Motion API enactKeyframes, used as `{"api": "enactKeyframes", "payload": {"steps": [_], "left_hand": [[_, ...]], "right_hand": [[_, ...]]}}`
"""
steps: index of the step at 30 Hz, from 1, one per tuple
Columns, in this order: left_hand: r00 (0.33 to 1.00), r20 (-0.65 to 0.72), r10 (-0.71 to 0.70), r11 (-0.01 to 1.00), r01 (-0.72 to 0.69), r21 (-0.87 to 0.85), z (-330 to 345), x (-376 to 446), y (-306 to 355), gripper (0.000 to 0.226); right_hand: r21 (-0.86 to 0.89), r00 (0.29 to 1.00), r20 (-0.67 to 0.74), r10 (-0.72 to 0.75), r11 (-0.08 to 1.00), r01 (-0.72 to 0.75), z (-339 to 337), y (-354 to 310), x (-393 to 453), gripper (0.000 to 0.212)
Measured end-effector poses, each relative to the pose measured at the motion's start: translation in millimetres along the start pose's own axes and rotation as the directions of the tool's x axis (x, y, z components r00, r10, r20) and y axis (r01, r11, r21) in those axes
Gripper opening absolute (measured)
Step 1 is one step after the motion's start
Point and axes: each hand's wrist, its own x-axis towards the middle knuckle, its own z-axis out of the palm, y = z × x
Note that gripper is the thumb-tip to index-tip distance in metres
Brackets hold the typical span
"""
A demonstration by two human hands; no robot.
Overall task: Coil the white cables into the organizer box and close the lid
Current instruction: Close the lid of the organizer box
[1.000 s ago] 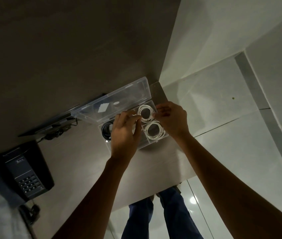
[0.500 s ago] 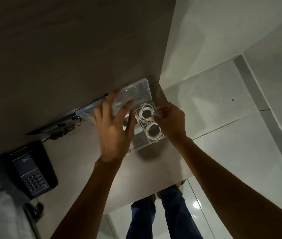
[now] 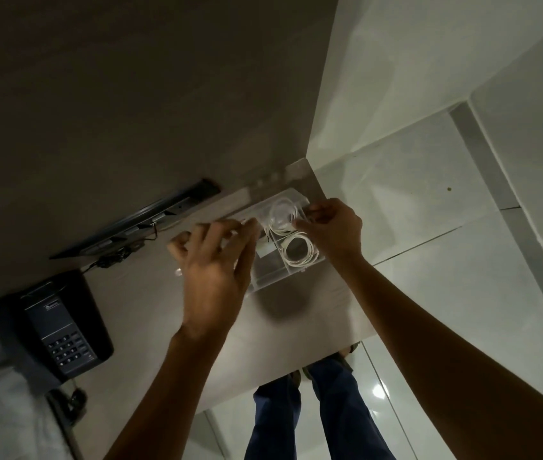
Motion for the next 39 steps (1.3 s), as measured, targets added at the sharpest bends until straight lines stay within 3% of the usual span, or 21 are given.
{"api": "enactKeyframes", "payload": {"steps": [4,7,12,18,22,25,27,29,33,36,39], "left_hand": [[0.973,0.21,0.099,0.987,-0.07,-0.144,10.1,-36.3,-0.4,0.028],[0.955,0.284,0.091,0.991,-0.058,-0.122,25.8,-55.4,-0.5,0.029],[0.952,0.281,0.119,0.984,-0.075,-0.162,49.3,-70.3,-5.4,0.033],[0.948,0.282,0.149,0.987,-0.123,-0.107,54.1,-68.6,-10.5,0.034],[0.954,0.278,0.109,0.993,-0.089,-0.082,53.5,-66.0,-6.4,0.033],[0.958,0.287,0.013,0.998,0.006,-0.066,54.4,-64.1,-0.4,0.035],[0.955,0.293,-0.043,0.996,0.063,-0.058,54.8,-62.1,3.2,0.036],[0.949,0.31,-0.054,0.995,0.077,-0.061,53.6,-58.2,5.6,0.035],[0.915,0.402,0.019,0.994,0.024,-0.103,43.9,-47.6,-5.7,0.042],[0.876,0.482,0.014,0.992,0.049,-0.118,34.4,-38.4,-25.0,0.057],[0.847,0.525,0.084,0.993,-0.026,-0.116,29.3,-35.4,-44.2,0.073]], "right_hand": [[0.0,0.999,0.033,-0.006,1.0,0.006,-3.7,7.5,1.1,0.027],[-0.005,0.996,0.076,-0.041,0.999,0.042,-10.8,13.8,2.1,0.021],[0.007,0.963,0.24,-0.125,0.992,0.127,-32.3,31.3,2.2,0.024],[0.194,0.859,0.493,-0.136,0.98,0.044,-63.4,42.5,6.1,0.025],[0.193,0.878,0.452,-0.155,0.978,0.074,-61.3,44.3,-11.1,0.037],[0.172,0.85,0.457,-0.262,0.964,0.204,-47.0,43.8,-33.2,0.087],[0.1,0.789,0.458,-0.409,0.906,0.412,-34.3,49.7,-40.0,0.107],[0.024,0.743,0.406,-0.532,0.819,0.574,-25.4,55.3,-39.5,0.101],[0.108,0.78,0.33,-0.531,0.843,0.528,-19.0,58.4,-37.0,0.079],[0.123,0.769,0.353,-0.533,0.841,0.526,-17.0,56.7,-36.6,0.077],[0.078,0.762,0.363,-0.537,0.832,0.549,-16.6,50.6,-38.5,0.076]]}}
